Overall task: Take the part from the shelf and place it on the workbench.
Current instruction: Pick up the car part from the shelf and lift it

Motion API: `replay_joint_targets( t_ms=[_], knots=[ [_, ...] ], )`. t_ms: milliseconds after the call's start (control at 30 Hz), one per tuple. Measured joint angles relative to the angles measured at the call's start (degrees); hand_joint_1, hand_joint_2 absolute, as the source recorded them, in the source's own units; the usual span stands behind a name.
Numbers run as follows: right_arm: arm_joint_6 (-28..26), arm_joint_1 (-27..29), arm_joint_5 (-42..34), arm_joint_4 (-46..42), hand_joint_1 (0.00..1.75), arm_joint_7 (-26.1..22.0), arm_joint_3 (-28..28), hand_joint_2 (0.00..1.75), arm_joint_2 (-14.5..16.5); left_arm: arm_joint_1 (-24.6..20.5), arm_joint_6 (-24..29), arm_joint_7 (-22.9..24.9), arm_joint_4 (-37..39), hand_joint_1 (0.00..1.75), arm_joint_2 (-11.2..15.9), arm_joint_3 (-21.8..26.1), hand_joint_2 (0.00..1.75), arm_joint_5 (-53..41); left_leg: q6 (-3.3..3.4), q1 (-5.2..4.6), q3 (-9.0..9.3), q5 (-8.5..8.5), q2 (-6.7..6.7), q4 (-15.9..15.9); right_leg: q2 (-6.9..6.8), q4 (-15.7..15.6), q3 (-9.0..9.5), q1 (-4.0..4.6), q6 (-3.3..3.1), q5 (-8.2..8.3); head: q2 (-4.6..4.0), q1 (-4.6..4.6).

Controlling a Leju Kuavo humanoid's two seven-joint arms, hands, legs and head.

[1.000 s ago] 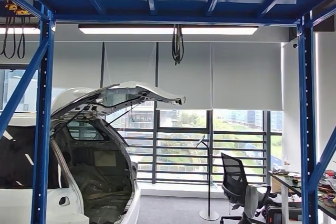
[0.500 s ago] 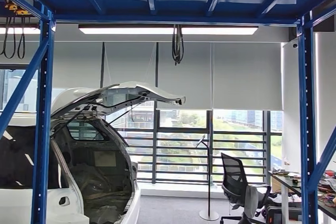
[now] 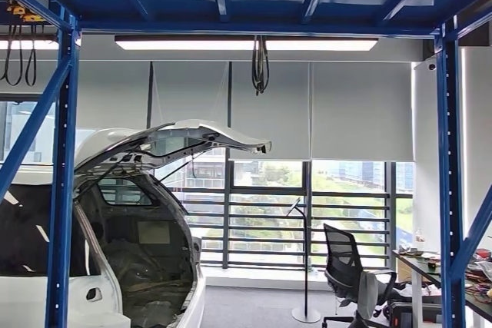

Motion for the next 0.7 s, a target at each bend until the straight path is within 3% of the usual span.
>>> replay_joint_targets(
  t_ms=[700],
  knots=[
    [-2.2,-4.8,3.6,10.0,0.00,0.8,-0.9,1.75,0.3,0.0,-0.3,-0.3,0.0,0.00,-1.0,0.1,0.00,-0.2,0.00,0.00,0.00,0.00,0.00,0.0,0.00,0.0,0.00,0.00,0.00,0.00,0.00,0.00]
  ],
)
